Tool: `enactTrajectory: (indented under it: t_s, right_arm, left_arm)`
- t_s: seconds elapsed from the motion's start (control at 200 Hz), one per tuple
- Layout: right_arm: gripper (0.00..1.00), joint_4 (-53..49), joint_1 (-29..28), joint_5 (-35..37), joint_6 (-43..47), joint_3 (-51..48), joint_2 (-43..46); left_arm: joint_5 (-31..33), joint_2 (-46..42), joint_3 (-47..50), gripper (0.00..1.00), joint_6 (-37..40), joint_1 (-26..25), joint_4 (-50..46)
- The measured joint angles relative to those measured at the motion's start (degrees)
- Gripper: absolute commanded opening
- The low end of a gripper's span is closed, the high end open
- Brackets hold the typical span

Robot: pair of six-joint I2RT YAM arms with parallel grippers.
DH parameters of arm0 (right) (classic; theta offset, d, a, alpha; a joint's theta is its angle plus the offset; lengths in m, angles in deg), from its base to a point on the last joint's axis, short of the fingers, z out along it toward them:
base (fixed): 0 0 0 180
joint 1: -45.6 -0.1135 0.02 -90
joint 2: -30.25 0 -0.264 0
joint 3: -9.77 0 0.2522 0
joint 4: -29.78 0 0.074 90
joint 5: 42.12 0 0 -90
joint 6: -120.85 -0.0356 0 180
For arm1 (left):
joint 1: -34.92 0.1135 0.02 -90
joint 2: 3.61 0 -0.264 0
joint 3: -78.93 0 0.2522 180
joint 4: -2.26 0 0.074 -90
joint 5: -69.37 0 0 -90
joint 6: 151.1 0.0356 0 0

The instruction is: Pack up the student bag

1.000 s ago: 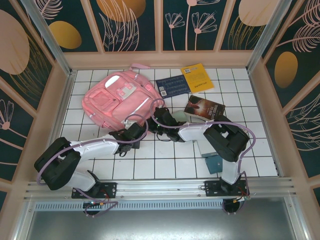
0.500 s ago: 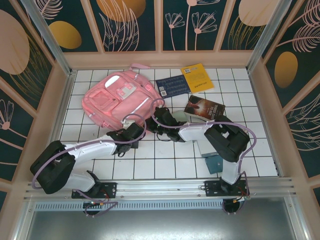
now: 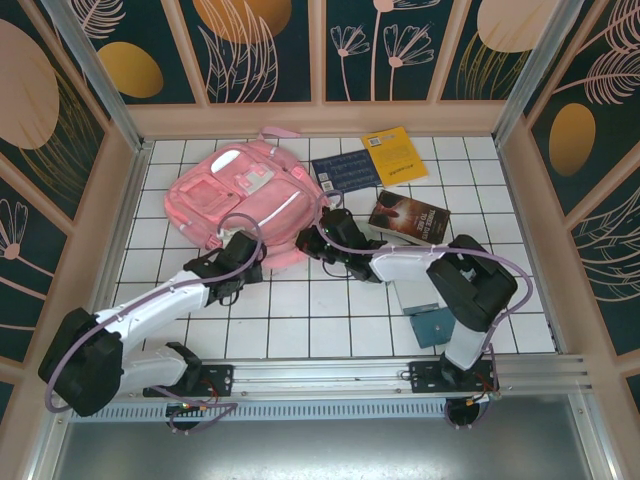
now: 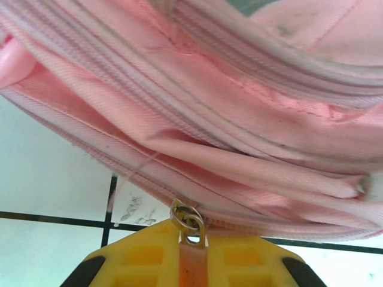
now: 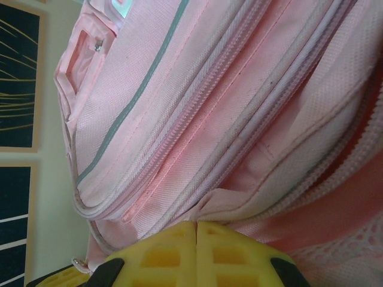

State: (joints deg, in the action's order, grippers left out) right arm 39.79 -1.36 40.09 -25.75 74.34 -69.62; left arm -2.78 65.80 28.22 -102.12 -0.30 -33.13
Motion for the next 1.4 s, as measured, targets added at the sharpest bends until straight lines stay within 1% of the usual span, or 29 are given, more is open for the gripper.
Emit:
enactTrajectory:
  t_s: [0.06, 0.205, 0.26, 0.335, 0.36, 0.38, 0.425, 0.475, 0.53, 0.736, 0.846, 0.971, 1.086, 1.106, 1.201, 1.231, 1.316, 1.401]
  right_arm:
    - [0.0, -0.2, 0.7, 0.81, 0.59, -0.46, 0.76]
    - [0.0, -0.92, 3.78, 3.43, 1.2, -1.49, 2.01]
    - [0.0, -1.07, 4.11, 3.76, 1.27, -1.77, 2.12]
    - [0.0, -1.18, 4.11, 3.65, 1.84, -2.01, 2.14]
    - [0.0, -1.18, 4.0, 3.54, 2.08, -2.01, 2.14]
    - [0.01, -1.14, 3.91, 3.39, 2.23, -2.01, 2.14]
    - [0.11, -1.07, 3.72, 3.23, 2.51, -2.01, 2.14]
    - [0.21, -1.01, 3.32, 2.97, 2.62, -2.01, 2.12]
    - [0.26, -0.85, 2.6, 2.34, 3.67, -1.95, 2.12]
    - [0.31, -1.25, -1.95, 1.9, 5.31, 1.25, 1.16]
    - [0.34, -1.07, -3.13, 1.68, 5.03, 1.6, 0.39]
    - [0.34, 0.0, -2.99, 1.73, 3.43, 0.42, -0.09]
    - [0.38, 0.39, -3.23, 2.62, 1.42, -0.9, -0.09]
    - [0.38, 0.46, -3.32, 2.91, 1.14, -1.07, -0.07]
    - [0.44, 0.85, -3.56, 5.03, -0.42, -3.04, 0.48]
    - [0.46, 0.83, -3.63, 5.81, -0.94, -3.96, 0.9]
    - [0.46, 0.61, -3.63, 7.32, -1.84, -5.66, 1.99]
    - [0.46, 0.42, -3.61, 7.85, -2.29, -5.68, 2.23]
  left_arm:
    - [-0.2, -0.04, 0.22, 0.0, -0.48, 1.9, -0.57]
    - [0.15, -0.07, 1.62, 0.0, -1.49, 8.79, -3.08]
    - [-0.37, -0.33, 2.19, 0.0, -1.53, 11.34, -3.08]
    - [-1.44, -1.31, 2.51, 0.0, -1.49, 13.29, -3.04]
    - [-2.19, -1.73, 2.54, 0.04, -1.44, 13.53, -2.91]
    - [-2.93, -2.03, 2.58, 0.05, -1.29, 13.6, -2.64]
    - [-5.05, -2.67, 2.78, 0.06, -1.01, 13.6, -1.99]
    - [-8.07, -3.13, 3.17, 0.08, -0.57, 13.6, -0.83]
    - [-11.1, -3.39, 3.76, 0.11, -0.09, 13.6, 0.52]
    - [-21.92, -3.72, 5.97, 0.11, 1.14, 13.33, 5.95]
    - [-25.22, -3.69, 6.38, 0.11, 1.4, 11.96, 8.11]
    - [-26.53, -3.69, 6.45, 0.11, 1.55, 11.15, 9.18]
    - [-26.6, -3.56, 6.69, 0.12, 1.55, 10.47, 9.49]
    - [-26.6, -3.5, 6.69, 0.13, 1.55, 10.34, 9.51]
    - [-26.18, -3.32, 6.75, 0.29, 1.53, 9.88, 9.49]
    - [-25.75, -3.32, 6.75, 0.29, 1.53, 9.75, 9.49]
    - [-24.52, -3.32, 6.75, 0.22, 1.75, 9.7, 9.49]
    - [-23.56, -3.37, 6.75, 0.18, 1.95, 9.7, 9.49]
